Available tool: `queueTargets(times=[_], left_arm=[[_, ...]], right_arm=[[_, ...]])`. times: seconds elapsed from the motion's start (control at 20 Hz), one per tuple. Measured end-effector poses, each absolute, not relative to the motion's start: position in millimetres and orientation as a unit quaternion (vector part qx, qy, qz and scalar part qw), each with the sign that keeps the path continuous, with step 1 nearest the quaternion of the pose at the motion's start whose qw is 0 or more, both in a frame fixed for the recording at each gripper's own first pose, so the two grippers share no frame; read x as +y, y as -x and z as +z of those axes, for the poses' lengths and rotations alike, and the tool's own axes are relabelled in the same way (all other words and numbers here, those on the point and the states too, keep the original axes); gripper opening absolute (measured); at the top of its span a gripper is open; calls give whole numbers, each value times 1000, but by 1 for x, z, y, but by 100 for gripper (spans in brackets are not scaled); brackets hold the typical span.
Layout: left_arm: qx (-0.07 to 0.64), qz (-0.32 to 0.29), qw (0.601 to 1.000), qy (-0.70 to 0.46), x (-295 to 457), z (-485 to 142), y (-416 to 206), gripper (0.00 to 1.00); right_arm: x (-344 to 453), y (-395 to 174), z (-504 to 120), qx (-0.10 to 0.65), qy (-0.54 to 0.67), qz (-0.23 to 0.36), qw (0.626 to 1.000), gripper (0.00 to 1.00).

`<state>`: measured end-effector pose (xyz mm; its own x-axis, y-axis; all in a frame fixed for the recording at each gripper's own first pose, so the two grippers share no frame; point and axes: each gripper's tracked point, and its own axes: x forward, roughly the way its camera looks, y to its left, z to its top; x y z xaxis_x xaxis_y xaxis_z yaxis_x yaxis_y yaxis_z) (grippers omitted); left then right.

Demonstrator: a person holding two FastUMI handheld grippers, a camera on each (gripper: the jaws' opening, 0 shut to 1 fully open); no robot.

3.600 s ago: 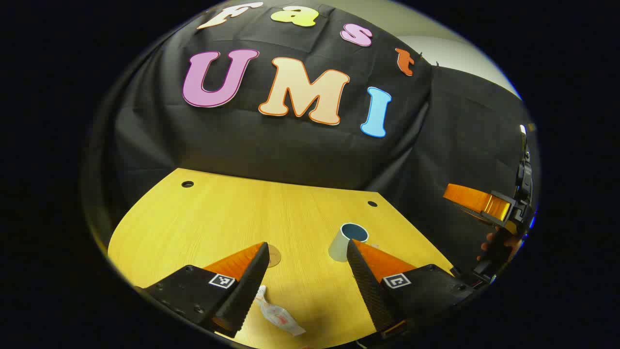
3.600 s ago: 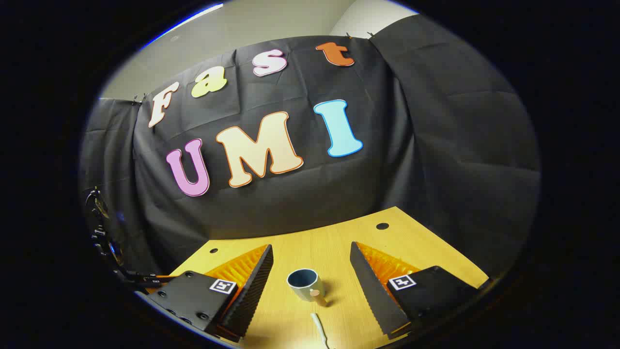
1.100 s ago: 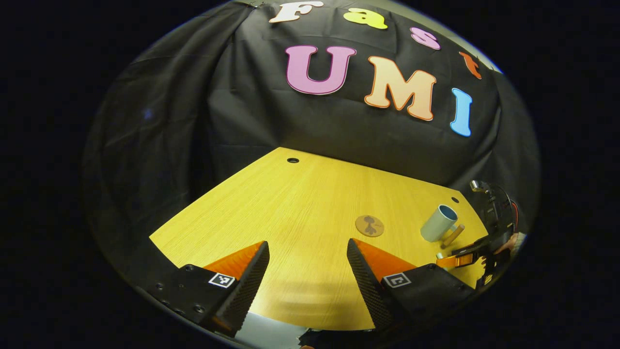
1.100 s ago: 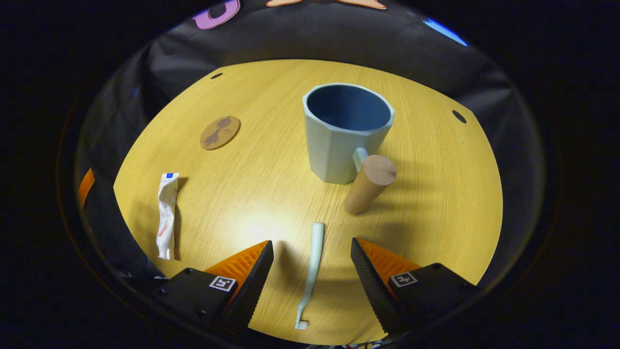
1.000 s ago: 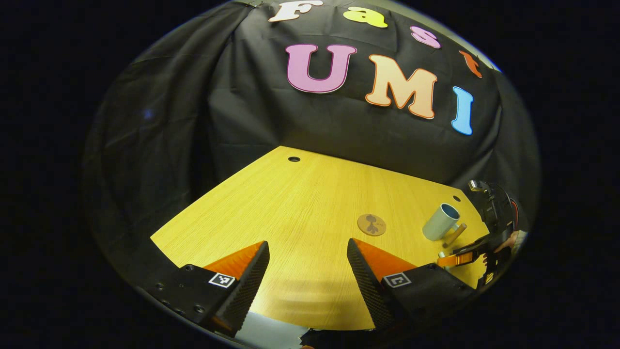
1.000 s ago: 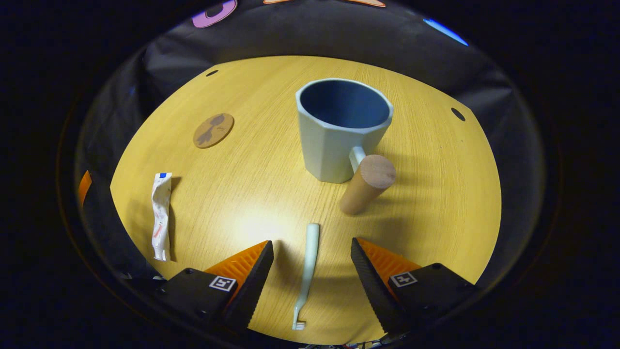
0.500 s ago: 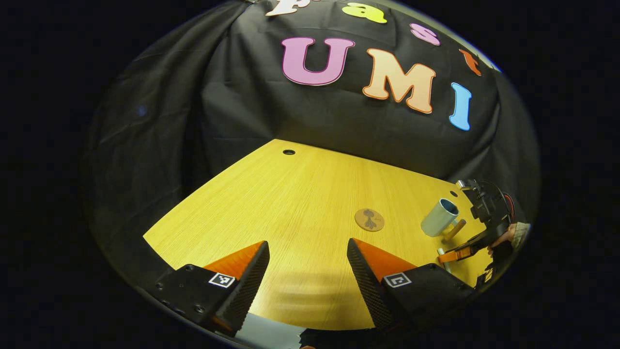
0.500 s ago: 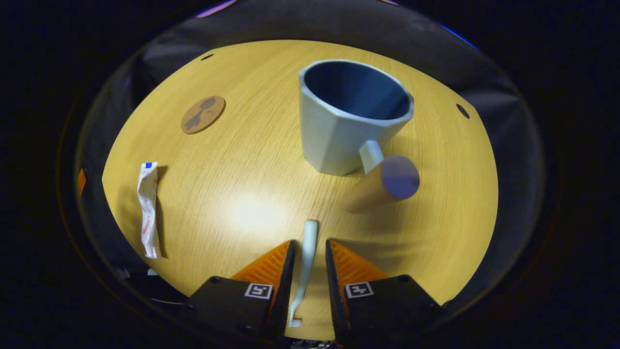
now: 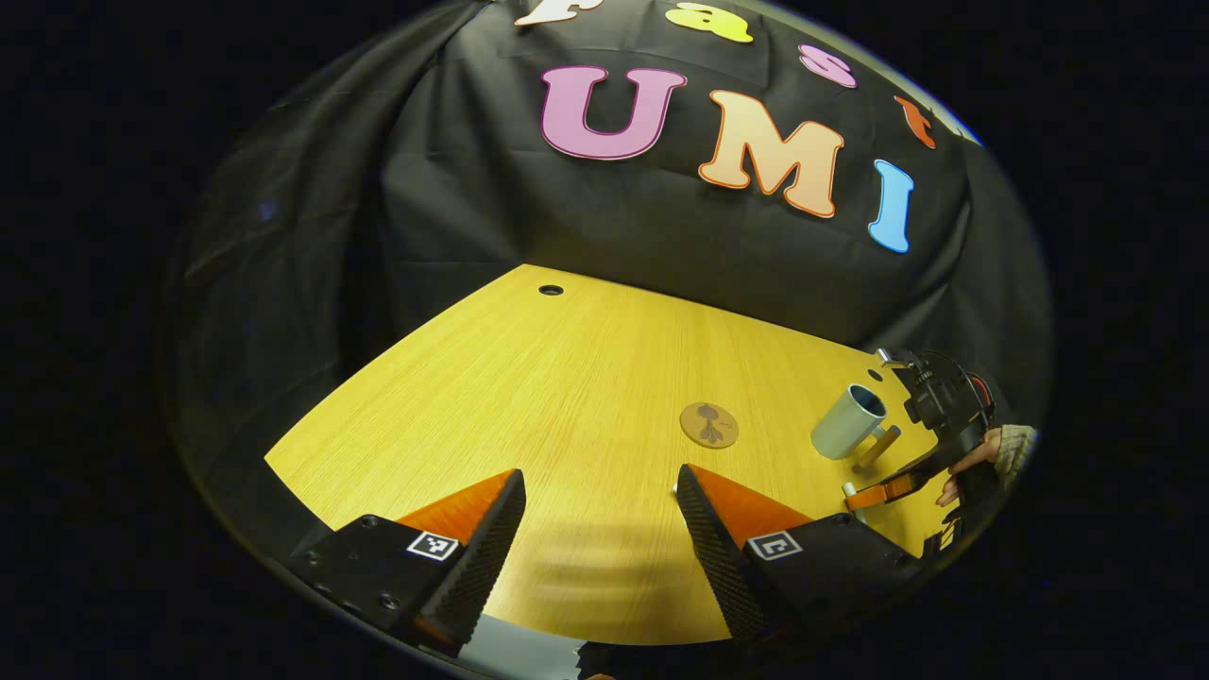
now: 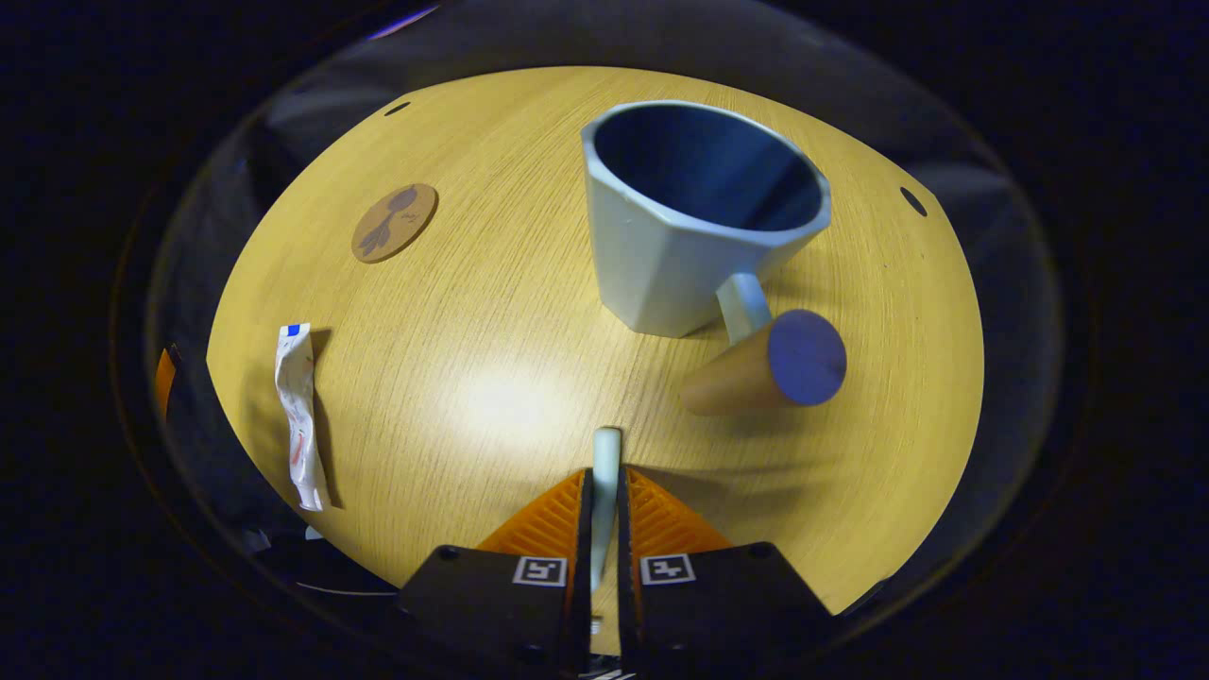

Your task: Put the toothbrush and toothpaste on the desktop into the cup, then pick up the cup and place it on the coaster on the desktop.

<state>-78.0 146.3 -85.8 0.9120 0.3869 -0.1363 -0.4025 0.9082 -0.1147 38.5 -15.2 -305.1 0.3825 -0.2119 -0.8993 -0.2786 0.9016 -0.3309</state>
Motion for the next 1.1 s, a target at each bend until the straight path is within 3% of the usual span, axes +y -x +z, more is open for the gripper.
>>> queueTargets(times=[0.1, 0.4, 0.7, 0.8, 1.1], left_arm=[[60, 196, 976, 72, 144, -85, 75, 94], [95, 156, 982, 50, 129, -90, 57, 94], [183, 96, 977, 59, 90, -119, 18, 87], [207, 84, 972, 69, 79, -129, 11, 89], [290, 116, 948, 59, 75, -148, -2, 89]], right_arm=[[-16, -39, -307, 559, 211, 10, 802, 8], [-14, -38, -306, 541, 234, -2, 808, 6], [-14, -29, -306, 516, 212, -20, 830, 5], [-16, -28, -307, 509, 205, -23, 836, 4], [1, -29, -277, 447, 157, 5, 880, 4]])
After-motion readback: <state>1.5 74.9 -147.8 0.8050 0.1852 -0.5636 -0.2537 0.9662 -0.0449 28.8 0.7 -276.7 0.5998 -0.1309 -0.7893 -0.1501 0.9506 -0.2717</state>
